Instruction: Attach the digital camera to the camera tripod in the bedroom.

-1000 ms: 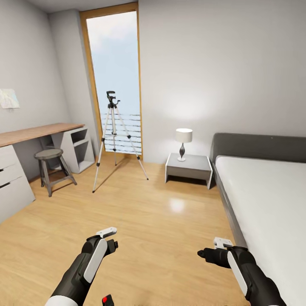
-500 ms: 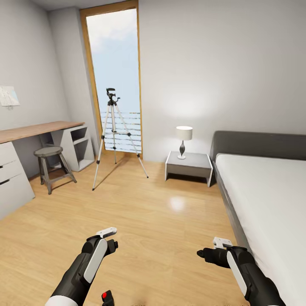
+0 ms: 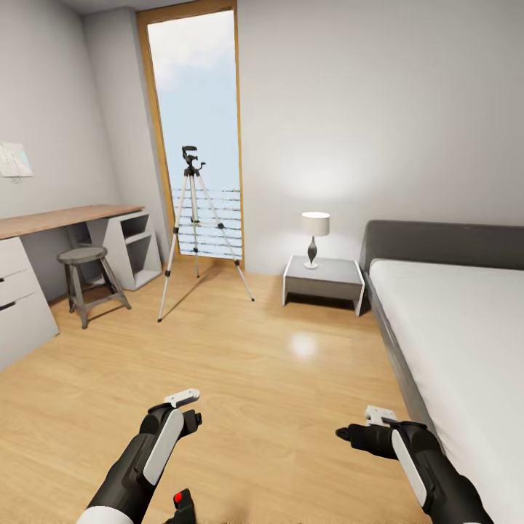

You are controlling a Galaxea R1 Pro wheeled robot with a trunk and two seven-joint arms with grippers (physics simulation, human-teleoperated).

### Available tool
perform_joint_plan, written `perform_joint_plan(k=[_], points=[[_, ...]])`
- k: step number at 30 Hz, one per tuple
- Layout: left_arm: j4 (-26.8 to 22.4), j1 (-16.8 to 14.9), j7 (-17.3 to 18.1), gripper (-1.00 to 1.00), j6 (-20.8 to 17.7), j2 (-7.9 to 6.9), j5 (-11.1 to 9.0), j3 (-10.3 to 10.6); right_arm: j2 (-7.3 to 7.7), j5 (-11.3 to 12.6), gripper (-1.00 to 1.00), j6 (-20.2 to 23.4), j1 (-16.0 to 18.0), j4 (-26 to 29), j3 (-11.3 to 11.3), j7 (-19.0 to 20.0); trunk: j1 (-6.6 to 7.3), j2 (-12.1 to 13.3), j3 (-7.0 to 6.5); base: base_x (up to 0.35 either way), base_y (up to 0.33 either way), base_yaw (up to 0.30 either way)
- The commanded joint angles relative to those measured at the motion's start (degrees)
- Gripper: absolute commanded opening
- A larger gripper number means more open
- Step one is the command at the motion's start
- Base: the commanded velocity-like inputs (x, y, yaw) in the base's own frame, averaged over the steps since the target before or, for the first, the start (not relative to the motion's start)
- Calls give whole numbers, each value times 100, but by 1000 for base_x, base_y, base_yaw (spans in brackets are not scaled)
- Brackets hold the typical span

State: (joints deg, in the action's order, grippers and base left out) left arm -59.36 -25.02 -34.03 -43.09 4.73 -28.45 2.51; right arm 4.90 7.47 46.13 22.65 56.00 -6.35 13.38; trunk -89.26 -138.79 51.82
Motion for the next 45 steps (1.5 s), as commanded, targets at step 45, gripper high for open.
perform_joint_plan(k=[45], points=[[232, -3, -68, 100, 855, -25, -27, 33, 532, -62, 100, 203, 3, 30, 2, 2770, -329, -491, 957, 0, 0, 0]])
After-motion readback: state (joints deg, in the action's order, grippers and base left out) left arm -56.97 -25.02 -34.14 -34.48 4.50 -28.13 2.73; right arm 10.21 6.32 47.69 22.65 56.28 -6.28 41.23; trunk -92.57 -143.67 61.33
